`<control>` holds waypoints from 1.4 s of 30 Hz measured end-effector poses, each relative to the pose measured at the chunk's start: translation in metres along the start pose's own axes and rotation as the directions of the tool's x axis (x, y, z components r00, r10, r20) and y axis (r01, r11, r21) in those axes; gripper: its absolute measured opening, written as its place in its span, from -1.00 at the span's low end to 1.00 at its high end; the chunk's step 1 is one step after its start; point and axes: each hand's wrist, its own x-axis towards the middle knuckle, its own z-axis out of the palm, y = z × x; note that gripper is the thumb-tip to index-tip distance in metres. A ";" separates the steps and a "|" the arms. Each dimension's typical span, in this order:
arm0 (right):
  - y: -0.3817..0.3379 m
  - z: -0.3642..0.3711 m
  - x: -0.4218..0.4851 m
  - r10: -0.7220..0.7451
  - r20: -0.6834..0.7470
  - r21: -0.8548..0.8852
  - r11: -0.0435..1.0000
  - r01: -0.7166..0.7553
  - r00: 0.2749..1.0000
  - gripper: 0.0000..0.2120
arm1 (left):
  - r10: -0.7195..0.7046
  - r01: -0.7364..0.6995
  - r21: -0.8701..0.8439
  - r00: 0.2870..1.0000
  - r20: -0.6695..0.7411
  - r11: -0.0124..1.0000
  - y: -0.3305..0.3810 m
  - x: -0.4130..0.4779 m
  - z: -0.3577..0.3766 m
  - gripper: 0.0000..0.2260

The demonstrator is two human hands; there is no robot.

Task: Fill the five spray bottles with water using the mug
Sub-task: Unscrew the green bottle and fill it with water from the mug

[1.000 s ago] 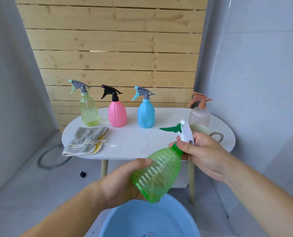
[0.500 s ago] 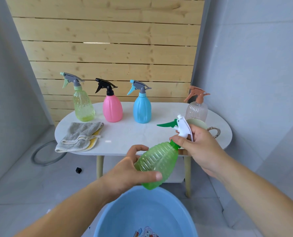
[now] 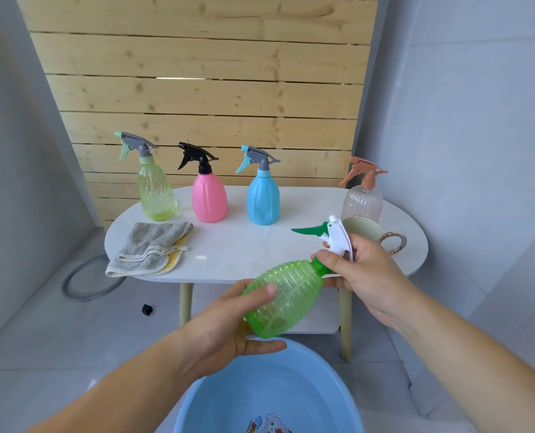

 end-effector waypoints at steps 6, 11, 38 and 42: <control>-0.009 0.007 0.010 -0.026 0.047 0.010 1.000 0.026 0.999 -0.78 | -0.163 0.163 0.003 0.987 -0.006 0.987 0.004 0.003 -0.013 -0.41; -0.026 0.003 0.029 -0.163 -0.179 -0.054 0.986 0.155 0.970 -0.78 | -0.153 0.145 -0.074 0.982 -0.115 0.987 0.001 0.005 -0.027 -0.40; 0.052 0.048 0.099 -0.055 -0.325 -0.797 0.554 -0.242 0.944 -0.45 | 0.094 -0.097 -0.013 0.985 -0.148 0.995 -0.031 0.002 -0.050 -0.34; 0.046 0.049 0.093 -0.098 -0.308 -0.844 0.487 -0.224 0.946 -0.47 | 0.106 -0.109 -0.023 0.986 -0.128 0.994 -0.030 0.003 -0.047 -0.35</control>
